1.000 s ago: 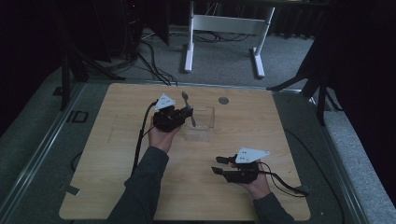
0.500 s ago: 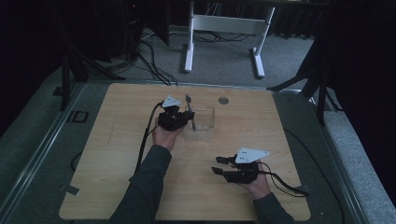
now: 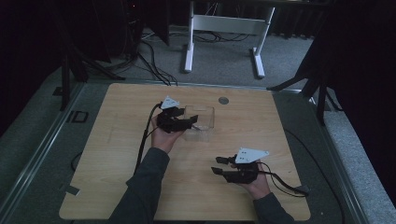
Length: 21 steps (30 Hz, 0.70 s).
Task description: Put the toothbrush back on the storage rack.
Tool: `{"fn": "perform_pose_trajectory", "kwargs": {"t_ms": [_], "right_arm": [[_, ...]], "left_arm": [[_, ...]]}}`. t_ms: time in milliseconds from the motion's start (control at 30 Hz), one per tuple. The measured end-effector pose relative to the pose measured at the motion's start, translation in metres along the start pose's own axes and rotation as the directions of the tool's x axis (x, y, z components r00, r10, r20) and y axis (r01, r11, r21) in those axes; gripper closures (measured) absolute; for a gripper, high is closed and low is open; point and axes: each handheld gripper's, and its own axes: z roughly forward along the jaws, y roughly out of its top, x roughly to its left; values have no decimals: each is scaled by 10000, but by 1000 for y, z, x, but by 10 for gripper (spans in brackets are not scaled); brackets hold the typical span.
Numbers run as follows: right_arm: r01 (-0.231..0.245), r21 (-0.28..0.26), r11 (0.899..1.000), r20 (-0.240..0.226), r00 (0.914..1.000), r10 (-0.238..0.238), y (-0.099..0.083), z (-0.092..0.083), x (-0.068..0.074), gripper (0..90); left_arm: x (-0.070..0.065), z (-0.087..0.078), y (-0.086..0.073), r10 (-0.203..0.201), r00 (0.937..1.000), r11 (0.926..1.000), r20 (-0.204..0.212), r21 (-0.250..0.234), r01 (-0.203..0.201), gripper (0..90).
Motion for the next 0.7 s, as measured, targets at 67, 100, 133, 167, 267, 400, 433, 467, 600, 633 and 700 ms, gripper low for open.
{"fn": "perform_pose_trajectory", "kwargs": {"t_ms": [67,100,133,167,267,400,433,467,600,633,700], "right_arm": [[8,25,10000,7,10000,-8,0,0,0,545],[15,33,10000,5,10000,-15,0,0,0,545],[6,37,10000,-1,10000,-6,0,1,0,545],[6,38,10000,-7,10000,-6,0,1,0,545],[-1,60,10000,-12,10000,1,-1,1,0,544],[-4,87,10000,-19,10000,4,-1,1,0,544],[-6,95,10000,-13,10000,6,-1,1,0,544],[4,95,10000,-10,10000,-4,-1,2,0,544],[10,113,9999,7,10000,-10,-1,2,0,543],[10,113,9999,7,10000,-10,-1,2,0,543],[1,133,9999,10,10000,-1,-1,2,0,541]], "left_arm": [[1,-7,2,-26,10000,9997,59,-249,28,315],[2,-10,3,-10,10000,9995,73,-323,12,315],[2,-12,4,-18,10000,9992,86,-399,22,315],[2,-15,5,9,10000,9991,74,-428,-6,315],[3,-20,6,46,10000,9986,83,-526,-42,315],[5,-25,6,57,10000,9982,27,-595,-55,315],[5,-26,6,22,10000,9981,15,-611,-21,315],[6,-27,6,-11,10000,9979,12,-647,12,315],[10,-30,5,-144,9999,9973,-15,-722,142,315],[10,-30,5,-144,9999,9973,-15,-722,142,315],[12,-32,1,-205,9998,9974,-34,-689,202,313]]}}
